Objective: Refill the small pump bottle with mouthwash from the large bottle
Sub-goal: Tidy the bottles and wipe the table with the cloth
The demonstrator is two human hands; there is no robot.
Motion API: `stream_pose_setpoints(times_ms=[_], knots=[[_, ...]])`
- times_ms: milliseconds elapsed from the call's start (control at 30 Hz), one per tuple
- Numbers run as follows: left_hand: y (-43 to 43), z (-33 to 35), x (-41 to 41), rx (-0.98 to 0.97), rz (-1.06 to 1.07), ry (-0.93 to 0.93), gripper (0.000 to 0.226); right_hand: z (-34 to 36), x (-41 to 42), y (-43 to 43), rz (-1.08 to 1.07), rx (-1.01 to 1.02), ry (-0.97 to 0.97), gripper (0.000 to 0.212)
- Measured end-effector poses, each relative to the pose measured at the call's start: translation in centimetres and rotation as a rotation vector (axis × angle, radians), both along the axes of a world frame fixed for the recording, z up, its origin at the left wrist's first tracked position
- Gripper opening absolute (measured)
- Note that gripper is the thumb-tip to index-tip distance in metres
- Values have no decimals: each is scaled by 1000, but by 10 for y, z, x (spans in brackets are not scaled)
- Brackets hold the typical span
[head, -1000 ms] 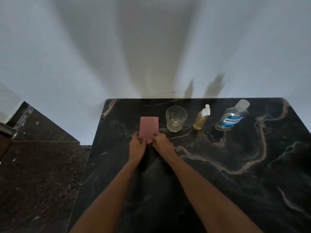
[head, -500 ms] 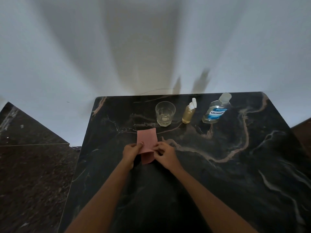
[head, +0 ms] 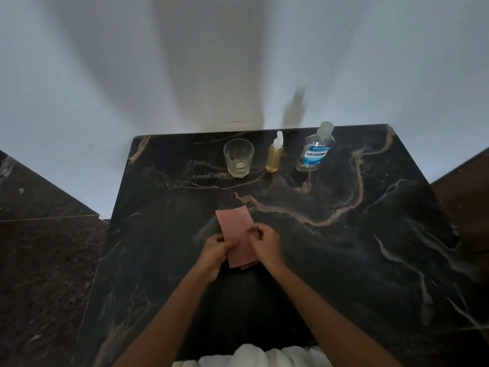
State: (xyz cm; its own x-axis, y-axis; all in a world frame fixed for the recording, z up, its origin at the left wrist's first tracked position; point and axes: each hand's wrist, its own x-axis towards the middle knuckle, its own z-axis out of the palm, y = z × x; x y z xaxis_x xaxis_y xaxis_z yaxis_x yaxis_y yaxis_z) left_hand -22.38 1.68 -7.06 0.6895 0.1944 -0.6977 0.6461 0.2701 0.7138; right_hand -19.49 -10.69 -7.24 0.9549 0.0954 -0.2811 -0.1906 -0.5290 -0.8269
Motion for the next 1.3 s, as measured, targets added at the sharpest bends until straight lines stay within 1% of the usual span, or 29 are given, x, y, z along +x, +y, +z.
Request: stream_pose_setpoints(times_ms=[100,167,233,267,300,333,400,433,467,500,533,567,600,633,667,700,733,867,933,1067,1167,1200,1300], knots=[[-25,-1,-6,1,-20,-49,24,-1,-18,-21,90,-255,-92,27],[-43,0,-8,4,-69,-87,20,-1,-27,-32,130,-328,-104,45],[-59,1,-9,30,-193,-107,22,0,-29,-40,120,-260,-37,60],[-67,2,-9,29,-270,-126,25,1,-28,-45,71,-183,7,61],[-74,2,-9,4,-340,-156,29,2,-26,-51,2,-95,40,57],[-81,3,-8,-48,-393,-187,33,2,-23,-59,-63,-4,53,48],[-90,4,-6,-180,-441,-231,44,3,-20,-73,-158,140,29,33],[-94,4,-3,-221,-443,-235,46,2,-17,-82,-198,174,4,32],[-97,5,0,-230,-438,-237,46,2,-14,-91,-237,167,-26,34],[-99,6,2,-194,-429,-244,42,2,-10,-101,-270,107,-67,38],[-99,7,4,-83,-424,-268,37,0,-5,-112,-291,10,-115,44],[-97,5,6,112,-427,-306,33,-4,0,-122,-298,-102,-156,49],[-93,1,7,358,-438,-348,32,-9,5,-133,-288,-219,-187,52],[-87,-3,7,601,-452,-382,33,-14,10,-142,-254,-329,-198,54],[-80,-7,7,787,-455,-399,36,-20,13,-148,-202,-422,-186,55],[-72,-11,5,899,-456,-395,39,-25,15,-150,-150,-483,-163,55],[-65,-15,4,964,-464,-373,42,-29,15,-149,-111,-518,-152,55],[-43,-30,-4,1135,-596,-232,47,-45,10,-122,24,-703,-184,56],[-36,-38,-9,1206,-674,-181,51,-51,5,-108,73,-736,-218,59],[-24,-51,-21,1290,-744,-149,55,-56,-4,-87,160,-741,-284,56],[-15,-55,-28,1323,-757,-130,56,-57,-18,-68,310,-676,-333,54],[-14,-55,-31,1337,-761,-128,60,-58,-23,-64,381,-649,-346,54],[-10,-57,-39,1345,-738,-176,84,-52,-27,-73,600,-624,-425,57]])
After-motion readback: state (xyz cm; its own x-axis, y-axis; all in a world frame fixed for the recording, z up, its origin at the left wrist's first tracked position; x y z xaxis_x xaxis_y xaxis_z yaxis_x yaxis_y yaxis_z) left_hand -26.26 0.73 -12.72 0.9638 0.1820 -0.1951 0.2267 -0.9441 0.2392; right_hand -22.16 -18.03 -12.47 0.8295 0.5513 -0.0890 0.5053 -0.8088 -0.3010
